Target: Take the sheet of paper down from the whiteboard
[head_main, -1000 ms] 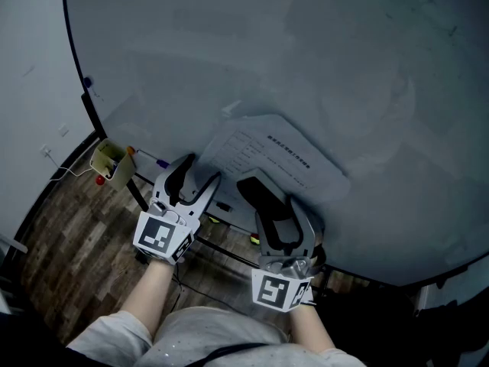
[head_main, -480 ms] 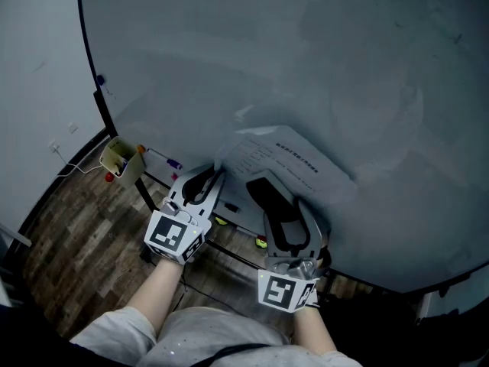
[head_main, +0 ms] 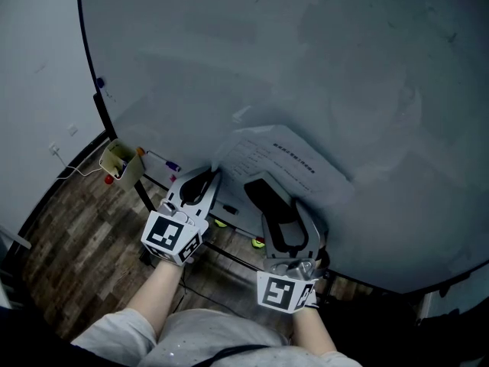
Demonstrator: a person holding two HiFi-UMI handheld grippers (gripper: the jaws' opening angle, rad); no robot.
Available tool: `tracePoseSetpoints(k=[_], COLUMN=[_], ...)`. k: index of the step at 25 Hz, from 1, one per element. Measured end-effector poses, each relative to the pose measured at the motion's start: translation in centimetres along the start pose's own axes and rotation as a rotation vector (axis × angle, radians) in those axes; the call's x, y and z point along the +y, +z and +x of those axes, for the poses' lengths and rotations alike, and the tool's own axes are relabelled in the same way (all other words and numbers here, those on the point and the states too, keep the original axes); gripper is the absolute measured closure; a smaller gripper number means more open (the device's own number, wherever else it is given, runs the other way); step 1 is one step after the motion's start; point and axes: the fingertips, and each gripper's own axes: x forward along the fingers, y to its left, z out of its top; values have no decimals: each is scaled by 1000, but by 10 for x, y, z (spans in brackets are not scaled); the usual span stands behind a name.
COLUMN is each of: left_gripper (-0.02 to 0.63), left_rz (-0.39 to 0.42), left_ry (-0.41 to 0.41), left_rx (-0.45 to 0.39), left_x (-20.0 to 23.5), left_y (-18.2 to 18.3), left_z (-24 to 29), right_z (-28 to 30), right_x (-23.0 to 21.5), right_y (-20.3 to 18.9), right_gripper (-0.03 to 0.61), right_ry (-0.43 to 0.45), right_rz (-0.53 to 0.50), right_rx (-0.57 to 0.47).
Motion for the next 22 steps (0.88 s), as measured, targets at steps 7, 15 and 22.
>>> tracePoseSetpoints(k=[7, 15, 22], left_gripper=[589, 592, 594], left_rz=[-44, -47, -59], left_ry=[-7, 15, 44], left_rx=[-9, -20, -22], left_x=[1, 3, 0], left_y=[2, 8, 6], left_z=[-5, -11, -15], right_z=[-1, -4, -9], right_x=[0, -3, -10], right_y=[0, 8, 5], right_gripper=[316, 316, 318], right_ry=[5, 1, -9], right_rz=[10, 18, 25], right_rx=[-3, -27, -36])
